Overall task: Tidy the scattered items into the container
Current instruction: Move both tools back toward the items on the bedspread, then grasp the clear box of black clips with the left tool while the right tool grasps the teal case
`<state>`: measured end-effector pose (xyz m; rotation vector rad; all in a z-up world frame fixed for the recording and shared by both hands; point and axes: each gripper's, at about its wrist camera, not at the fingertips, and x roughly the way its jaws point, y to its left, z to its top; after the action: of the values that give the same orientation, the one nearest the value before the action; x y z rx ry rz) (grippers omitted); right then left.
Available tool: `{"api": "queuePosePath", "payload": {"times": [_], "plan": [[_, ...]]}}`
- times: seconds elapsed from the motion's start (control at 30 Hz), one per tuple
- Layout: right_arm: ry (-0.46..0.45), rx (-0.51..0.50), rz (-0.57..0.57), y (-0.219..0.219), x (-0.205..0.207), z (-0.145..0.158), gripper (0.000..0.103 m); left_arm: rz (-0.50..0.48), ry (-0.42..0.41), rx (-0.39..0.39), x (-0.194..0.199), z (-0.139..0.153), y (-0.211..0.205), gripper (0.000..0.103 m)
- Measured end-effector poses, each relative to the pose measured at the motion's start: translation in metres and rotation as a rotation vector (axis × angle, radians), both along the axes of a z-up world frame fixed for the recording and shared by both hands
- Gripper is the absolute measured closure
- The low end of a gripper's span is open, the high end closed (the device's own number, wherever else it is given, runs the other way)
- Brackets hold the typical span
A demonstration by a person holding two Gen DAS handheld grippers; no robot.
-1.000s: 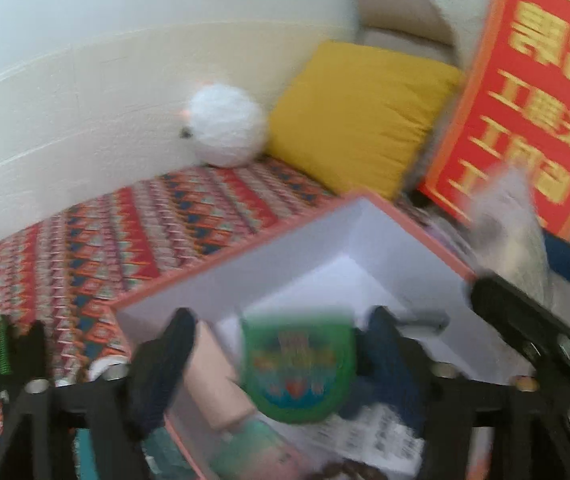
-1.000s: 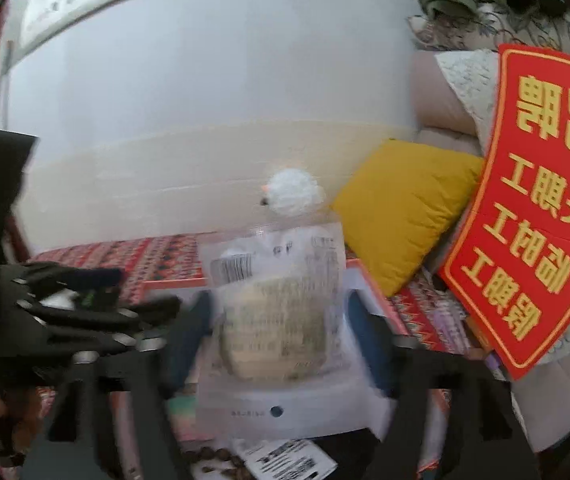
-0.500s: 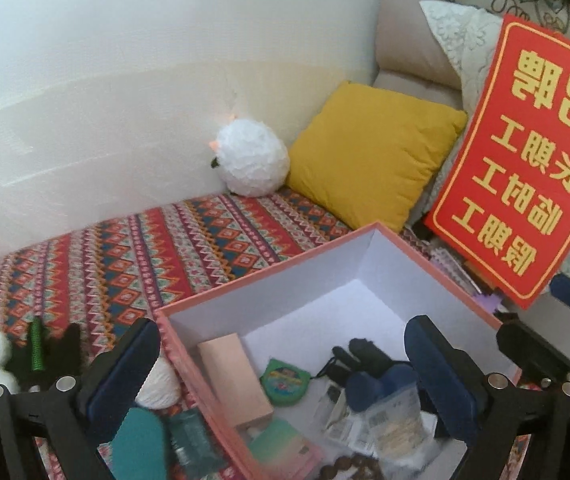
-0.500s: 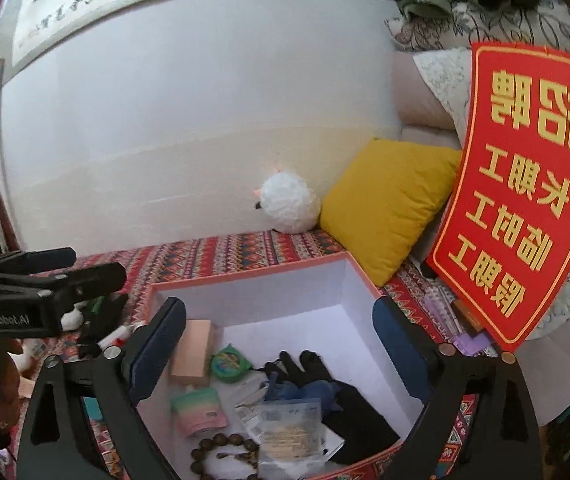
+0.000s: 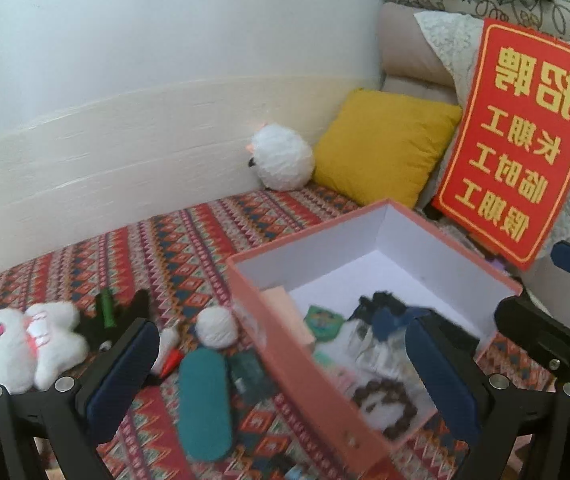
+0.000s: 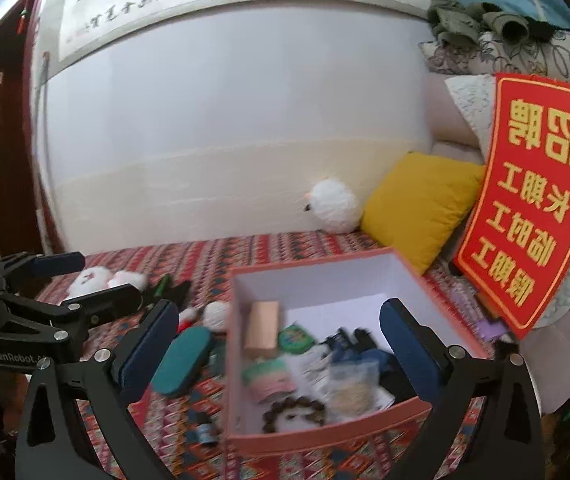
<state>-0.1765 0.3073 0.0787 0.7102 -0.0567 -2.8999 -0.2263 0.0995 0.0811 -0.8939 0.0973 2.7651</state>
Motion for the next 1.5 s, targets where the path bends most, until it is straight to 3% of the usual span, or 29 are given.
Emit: {"api": "queuePosePath", "payload": {"times": [0.23, 0.4, 0.57, 0.83, 0.97, 1.1, 1.23, 1.37, 1.5], "plan": [[-0.057, 0.007, 0.109, -0.063, 0.014, -0.020, 0.001, 0.065, -0.031, -0.037, 0.031, -0.018, -0.051, 0.002], [-0.117, 0.016, 0.195, -0.119, 0.008, -0.045, 0.001, 0.141, -0.082, -0.100, 0.034, -0.048, -0.101, 0.002], [-0.221, -0.001, 0.235, -0.163, -0.025, -0.081, 0.001, 0.245, -0.175, -0.114, 0.010, -0.089, -0.172, 0.002], [-0.428, -0.020, 0.170, -0.196, -0.088, -0.162, 0.001, 0.352, -0.344, -0.135, -0.054, -0.161, -0.259, 0.003], [-0.484, -0.005, 0.158, -0.204, -0.110, -0.191, 0.001, 0.394, -0.417, -0.194, -0.096, -0.188, -0.282, 0.003], [-0.517, 0.024, 0.151, -0.213, -0.129, -0.213, 0.001, 0.423, -0.510, -0.124, -0.127, -0.215, -0.297, 0.004], [-0.520, 0.057, 0.132, -0.223, -0.143, -0.224, 0.001, 0.445, -0.553, -0.123, -0.148, -0.233, -0.306, 0.005], [-0.528, 0.070, 0.110, -0.229, -0.155, -0.234, 0.000, 0.472, -0.651, -0.036, -0.160, -0.258, -0.322, 0.005], [-0.527, 0.089, 0.058, -0.232, -0.171, -0.243, 0.000, 0.441, -0.648, -0.090, -0.161, -0.260, -0.311, 0.004]]}}
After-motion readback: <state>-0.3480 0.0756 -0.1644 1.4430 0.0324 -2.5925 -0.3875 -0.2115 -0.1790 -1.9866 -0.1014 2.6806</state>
